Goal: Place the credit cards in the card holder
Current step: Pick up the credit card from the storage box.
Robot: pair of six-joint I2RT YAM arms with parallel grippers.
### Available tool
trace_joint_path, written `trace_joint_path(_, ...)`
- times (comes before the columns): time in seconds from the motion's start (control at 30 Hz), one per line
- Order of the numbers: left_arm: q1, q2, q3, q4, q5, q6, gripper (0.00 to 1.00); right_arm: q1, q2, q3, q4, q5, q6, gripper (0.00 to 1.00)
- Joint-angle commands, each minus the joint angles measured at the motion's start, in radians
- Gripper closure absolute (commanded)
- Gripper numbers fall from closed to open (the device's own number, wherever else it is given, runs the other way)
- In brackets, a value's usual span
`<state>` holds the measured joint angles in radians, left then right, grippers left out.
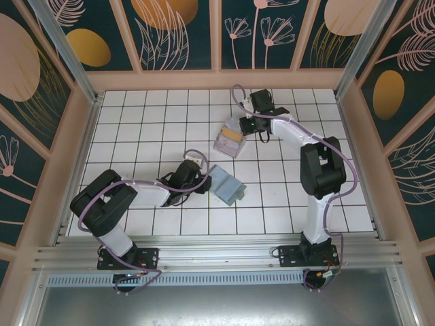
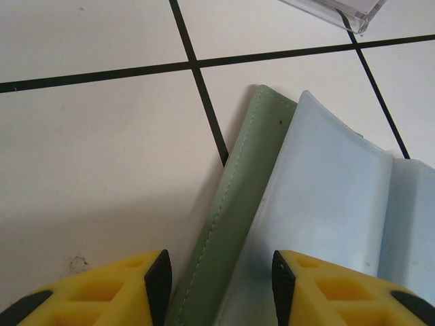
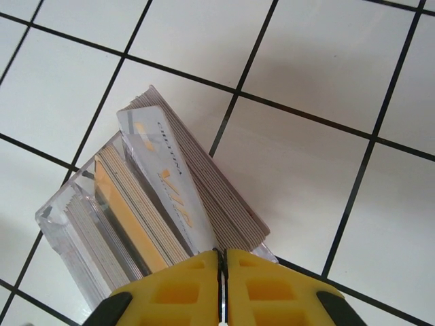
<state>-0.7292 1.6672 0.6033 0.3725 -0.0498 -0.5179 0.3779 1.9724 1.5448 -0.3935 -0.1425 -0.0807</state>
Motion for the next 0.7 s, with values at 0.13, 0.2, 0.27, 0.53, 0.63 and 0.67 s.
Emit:
trace_joint_path(0.13,0.008,0.040,-0.004,-0.017,0.020,-0.013,0.54,-0.028,-0.082,-0.035,0.026,-0.073,0.010,0.93)
trace_joint_path(0.2,0.008,0.040,-0.003,-0.017,0.021,-0.012,0.54,-0.034,-0.082,-0.041,0.038,-0.117,0.017,0.96)
trace_joint_path(0.27,0.009,0.040,-0.002,-0.019,0.019,-0.012,0.54,-0.042,-0.082,-0.052,0.056,-0.167,0.026,0.99)
trace_joint_path(0.53,0.010,0.039,0.000,-0.024,0.016,-0.010,0.54,-0.072,-0.089,-0.091,0.119,-0.310,0.075,1.00)
trace_joint_path(0.63,0.009,0.041,0.001,-0.024,0.016,-0.010,0.54,-0.090,-0.109,-0.112,0.147,-0.354,0.092,1.00)
trace_joint_path(0.67,0.009,0.040,0.002,-0.024,0.016,-0.010,0.54,-0.096,-0.118,-0.118,0.155,-0.366,0.100,1.00)
